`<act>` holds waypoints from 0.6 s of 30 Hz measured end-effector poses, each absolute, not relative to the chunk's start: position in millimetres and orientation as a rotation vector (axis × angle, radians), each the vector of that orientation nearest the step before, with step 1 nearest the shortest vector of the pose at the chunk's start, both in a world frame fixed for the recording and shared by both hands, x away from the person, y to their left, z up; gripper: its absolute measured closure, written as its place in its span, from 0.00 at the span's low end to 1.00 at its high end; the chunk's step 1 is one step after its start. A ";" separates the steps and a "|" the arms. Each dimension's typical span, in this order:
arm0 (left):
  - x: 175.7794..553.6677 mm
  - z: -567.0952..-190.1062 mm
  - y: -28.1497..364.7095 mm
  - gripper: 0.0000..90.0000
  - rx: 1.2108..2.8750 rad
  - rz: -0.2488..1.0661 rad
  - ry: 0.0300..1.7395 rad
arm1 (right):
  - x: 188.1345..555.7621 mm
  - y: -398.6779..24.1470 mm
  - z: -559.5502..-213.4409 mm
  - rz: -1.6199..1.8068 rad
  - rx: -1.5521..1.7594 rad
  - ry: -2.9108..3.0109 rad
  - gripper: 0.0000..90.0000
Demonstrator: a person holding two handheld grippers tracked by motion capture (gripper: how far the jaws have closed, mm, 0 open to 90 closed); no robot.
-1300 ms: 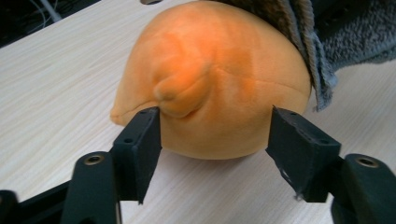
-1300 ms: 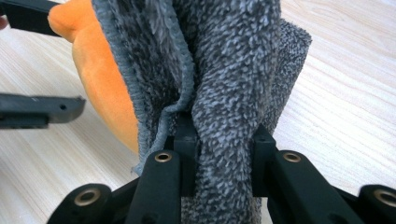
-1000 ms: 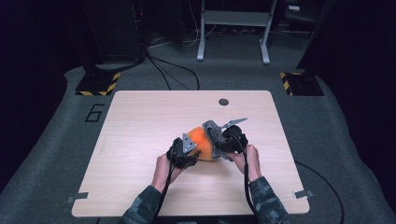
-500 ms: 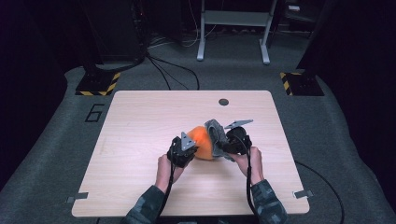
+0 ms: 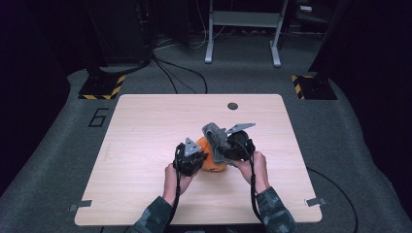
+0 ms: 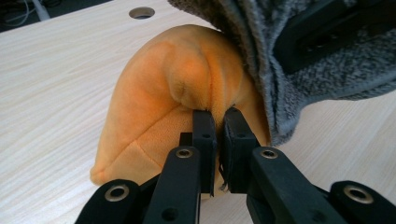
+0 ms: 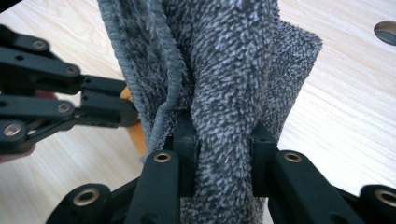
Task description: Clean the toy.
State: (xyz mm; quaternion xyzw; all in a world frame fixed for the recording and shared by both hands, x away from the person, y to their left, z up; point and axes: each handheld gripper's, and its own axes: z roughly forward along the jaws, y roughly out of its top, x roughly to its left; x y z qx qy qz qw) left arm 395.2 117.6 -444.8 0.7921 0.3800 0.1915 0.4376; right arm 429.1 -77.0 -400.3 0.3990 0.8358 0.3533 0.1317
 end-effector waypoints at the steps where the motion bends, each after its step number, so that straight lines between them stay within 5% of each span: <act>1: 396.9 -446.4 117.5 0.95 1.975 0.483 0.946 | 431.2 -76.7 -402.1 1.026 1.160 2.429 0.79; 18: 410.4 -454.2 121.9 0.95 1.992 0.524 0.979 | 434.9 -73.7 -413.0 0.990 1.183 2.434 0.79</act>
